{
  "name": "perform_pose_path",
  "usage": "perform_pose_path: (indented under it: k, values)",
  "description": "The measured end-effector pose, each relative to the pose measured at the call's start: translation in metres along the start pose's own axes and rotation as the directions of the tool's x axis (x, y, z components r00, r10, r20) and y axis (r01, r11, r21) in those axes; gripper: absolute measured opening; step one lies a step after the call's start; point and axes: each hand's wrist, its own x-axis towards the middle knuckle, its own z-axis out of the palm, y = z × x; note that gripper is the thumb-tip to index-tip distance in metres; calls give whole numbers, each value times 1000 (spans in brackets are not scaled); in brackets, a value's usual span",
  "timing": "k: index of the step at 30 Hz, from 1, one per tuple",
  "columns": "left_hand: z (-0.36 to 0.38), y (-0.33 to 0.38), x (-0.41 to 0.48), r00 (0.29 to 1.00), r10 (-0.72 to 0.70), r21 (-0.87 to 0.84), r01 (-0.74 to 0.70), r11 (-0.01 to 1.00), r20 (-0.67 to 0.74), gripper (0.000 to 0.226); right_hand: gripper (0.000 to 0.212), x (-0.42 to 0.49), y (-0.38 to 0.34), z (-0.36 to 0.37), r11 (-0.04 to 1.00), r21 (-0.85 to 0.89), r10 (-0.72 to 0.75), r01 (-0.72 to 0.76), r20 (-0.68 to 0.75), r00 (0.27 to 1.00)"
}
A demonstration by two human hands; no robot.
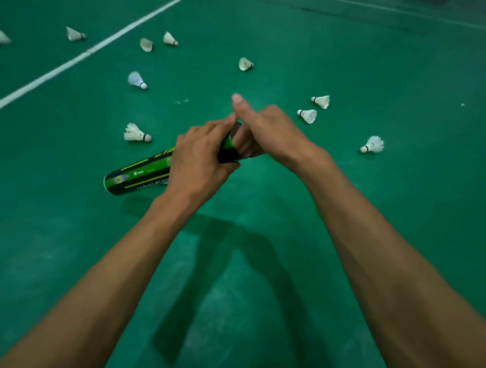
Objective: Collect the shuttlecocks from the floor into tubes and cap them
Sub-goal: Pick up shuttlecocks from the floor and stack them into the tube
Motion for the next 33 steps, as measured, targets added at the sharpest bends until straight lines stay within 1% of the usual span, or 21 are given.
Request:
perform_pose_path:
  k: [2,3,5,7,9,11,12,15,18,21,24,28,30,31,33]
  values:
    - [-7,-10,-3,1000,11,20,-11,1000,-26,81,73,8,-12,8,995,-102,27,-13,136,990]
    - [-10,-15,-5,999,8,28,-7,1000,-31,82,73,10,-15,16,989,-145,52,-25,185,981]
    - [-16,-24,-10,1000,-15,57,16,998,-27,87,69,14,-20,30,983,-180,82,-35,263,961]
    - [-21,-33,-19,999,-38,88,41,995,-27,81,63,18,-21,41,986,-164,80,-22,358,930]
    - [-26,-38,-27,998,-67,131,68,989,-11,72,63,21,-20,47,990,-138,76,-16,446,892]
    - [-33,-37,-31,997,-82,175,79,981,9,69,64,24,-14,52,996,-89,64,-21,507,859]
    - [-35,-36,-32,997,-82,194,77,978,17,69,66,25,-11,54,998,-63,60,-32,532,844]
    - [-39,-30,-31,996,-70,234,57,970,46,73,83,28,-1,54,999,1,40,-51,597,801]
    - [-35,-22,-28,996,-57,231,39,972,70,77,80,26,9,44,996,57,18,-70,637,771]
    - [-26,-8,-19,995,-41,209,21,978,91,91,66,20,19,24,994,79,12,-80,632,775]
    - [-15,9,-9,994,-13,214,-11,977,109,91,60,17,28,4,989,115,-4,-88,629,778]
    - [-7,31,-3,989,-23,170,-2,985,144,89,55,16,40,-10,982,157,-14,-106,618,786]
    - [-10,42,-4,985,-38,177,8,984,167,90,58,17,45,-3,977,175,-23,-119,645,764]
    - [-13,45,-5,984,-40,191,7,982,174,91,65,18,46,4,977,178,-34,-113,660,750]
    - [-18,45,-7,983,-37,203,0,979,180,90,88,19,46,15,979,174,-39,-107,675,737]
